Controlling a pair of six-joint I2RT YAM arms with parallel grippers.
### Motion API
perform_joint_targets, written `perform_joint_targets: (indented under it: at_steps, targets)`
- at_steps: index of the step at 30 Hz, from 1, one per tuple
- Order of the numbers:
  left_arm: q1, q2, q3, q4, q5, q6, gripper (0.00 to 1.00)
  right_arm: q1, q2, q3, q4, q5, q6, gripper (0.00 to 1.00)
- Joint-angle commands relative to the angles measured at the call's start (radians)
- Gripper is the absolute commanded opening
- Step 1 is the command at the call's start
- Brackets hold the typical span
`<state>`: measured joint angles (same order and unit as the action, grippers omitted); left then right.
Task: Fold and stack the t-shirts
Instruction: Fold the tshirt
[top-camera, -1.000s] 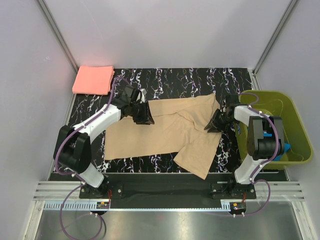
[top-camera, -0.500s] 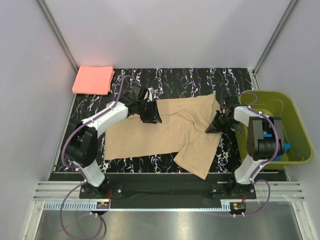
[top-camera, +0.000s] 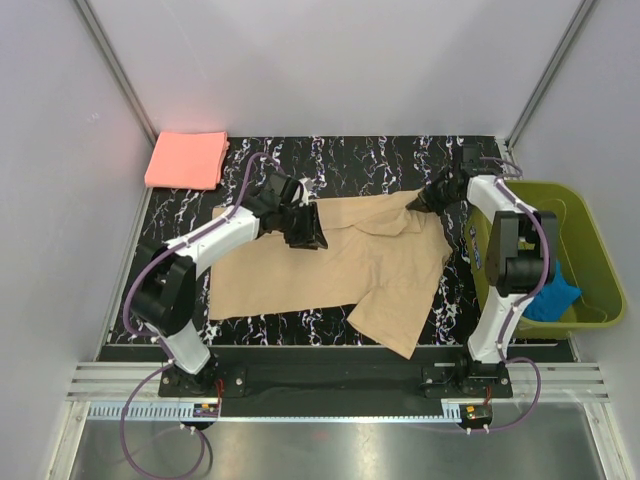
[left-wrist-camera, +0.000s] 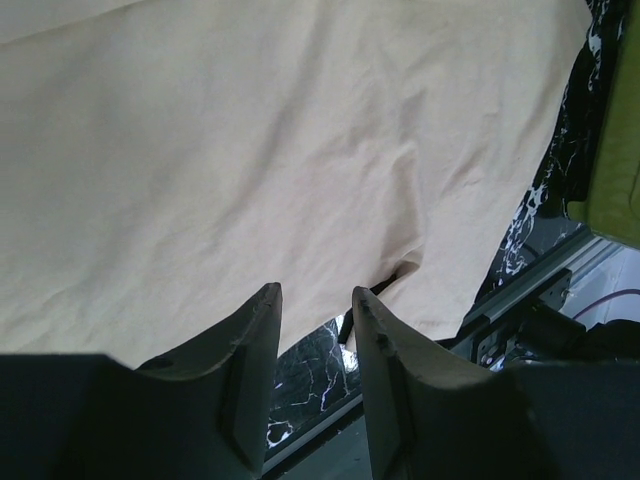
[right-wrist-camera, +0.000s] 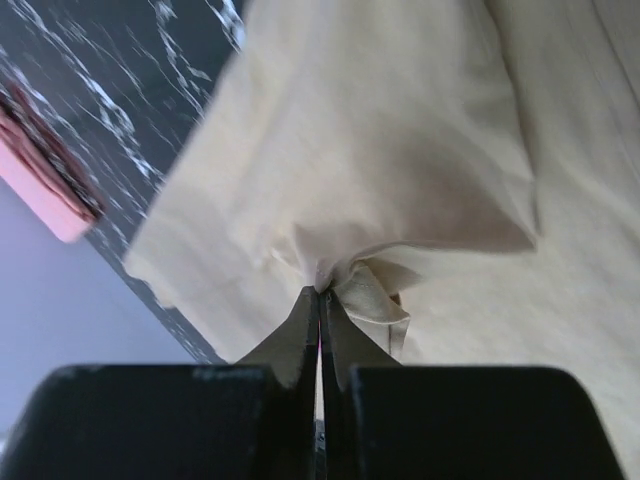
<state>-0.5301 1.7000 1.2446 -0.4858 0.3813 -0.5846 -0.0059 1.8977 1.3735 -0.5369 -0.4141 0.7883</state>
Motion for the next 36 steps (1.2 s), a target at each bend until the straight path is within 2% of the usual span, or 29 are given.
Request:
perform_joint_targets:
  at_steps: [1,5,6,7,9,10,11,13,14,17,24,29,36]
  targets:
    - [0.001,-0.069,-0.025,-0.005,-0.024,0.02,0.39,-0.011,0.084,0.133,0.054,-0.025,0.132,0.0]
    - [0.001,-0.086,-0.054,-0.017,-0.035,0.025,0.39,-0.02,0.22,0.255,0.066,-0.049,0.167,0.01]
    - [0.001,-0.092,-0.063,-0.019,-0.035,0.026,0.39,-0.02,0.236,0.297,0.063,-0.055,0.164,0.04]
    - [0.001,-0.097,-0.066,-0.017,-0.035,0.026,0.39,-0.02,0.253,0.314,0.055,-0.07,0.14,0.11]
    - [0.001,-0.105,-0.073,-0.02,-0.039,0.028,0.39,-0.02,0.247,0.355,0.028,-0.068,0.082,0.18]
    - [0.001,-0.109,-0.073,-0.02,-0.044,0.029,0.39,-0.02,0.239,0.364,0.003,-0.043,0.007,0.22]
    - [0.001,-0.111,-0.071,-0.02,-0.047,0.032,0.39,-0.02,0.219,0.377,-0.042,-0.034,-0.036,0.3]
    - [0.001,-0.108,-0.074,-0.02,-0.05,0.032,0.39,-0.02,0.19,0.377,-0.101,0.007,-0.159,0.38]
    - [0.001,-0.106,-0.073,-0.02,-0.048,0.032,0.39,-0.019,0.14,0.328,-0.126,0.023,-0.187,0.46]
    - [0.001,-0.1,-0.079,-0.016,-0.045,0.031,0.39,-0.019,0.028,0.181,-0.086,0.038,-0.254,0.54]
    - [0.001,-0.096,-0.08,-0.027,-0.041,0.032,0.39,-0.019,-0.029,-0.01,0.055,-0.086,-0.271,0.59]
    - [0.001,-0.126,-0.083,-0.051,-0.045,0.031,0.39,-0.019,0.041,0.012,0.158,-0.143,-0.3,0.61]
    - [0.001,-0.174,-0.123,-0.068,-0.07,0.025,0.39,-0.017,0.126,0.045,0.21,-0.196,-0.276,0.6]
